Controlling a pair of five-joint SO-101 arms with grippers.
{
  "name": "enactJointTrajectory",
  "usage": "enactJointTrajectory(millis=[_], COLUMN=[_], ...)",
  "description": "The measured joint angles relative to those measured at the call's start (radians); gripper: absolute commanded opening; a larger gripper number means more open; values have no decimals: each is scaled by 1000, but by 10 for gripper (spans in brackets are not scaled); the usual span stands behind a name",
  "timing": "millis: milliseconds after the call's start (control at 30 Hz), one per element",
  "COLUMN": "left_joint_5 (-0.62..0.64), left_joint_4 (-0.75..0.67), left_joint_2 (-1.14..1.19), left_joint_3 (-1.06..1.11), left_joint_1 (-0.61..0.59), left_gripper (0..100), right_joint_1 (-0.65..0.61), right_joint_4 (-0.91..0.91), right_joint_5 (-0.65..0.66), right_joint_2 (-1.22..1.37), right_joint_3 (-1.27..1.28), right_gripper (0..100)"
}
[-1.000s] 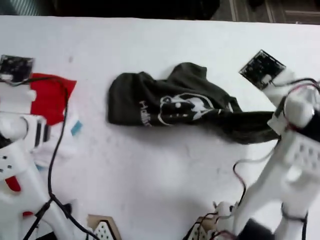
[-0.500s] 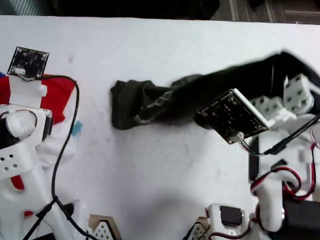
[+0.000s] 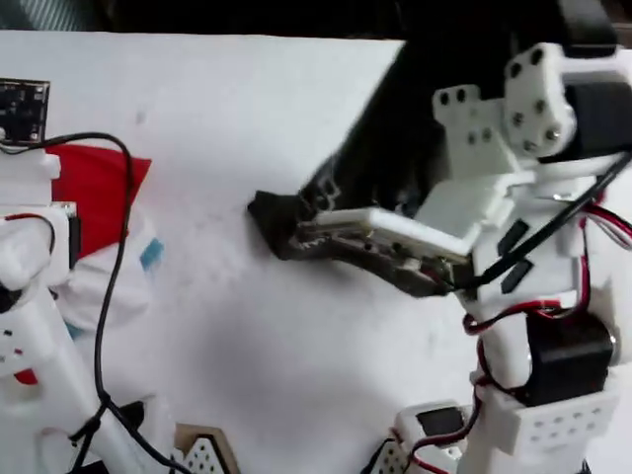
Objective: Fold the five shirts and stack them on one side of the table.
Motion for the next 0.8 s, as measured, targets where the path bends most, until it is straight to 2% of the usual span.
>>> enactJointTrajectory(millis=[133,333,500,600,800], left_joint_5=[0,0,3,8,8], left_joint_4=[35,38,21,17,3], left_joint_2=[0,0,0,0,0], left_joint_3=[-12,-12,26,69,74], left_joint_1=[48,112,141,141,41], left_gripper=[168,173,173,172,172], right_joint_1=[31,60,-87,-210,-417], right_joint_4=[138,364,397,358,215], right_joint_5=[5,5,5,5,21], right_joint_2=[64,95,37,-2,-3], right_joint_3=[-15,-14,-14,-14,-15], right_gripper=[20,20,20,20,20])
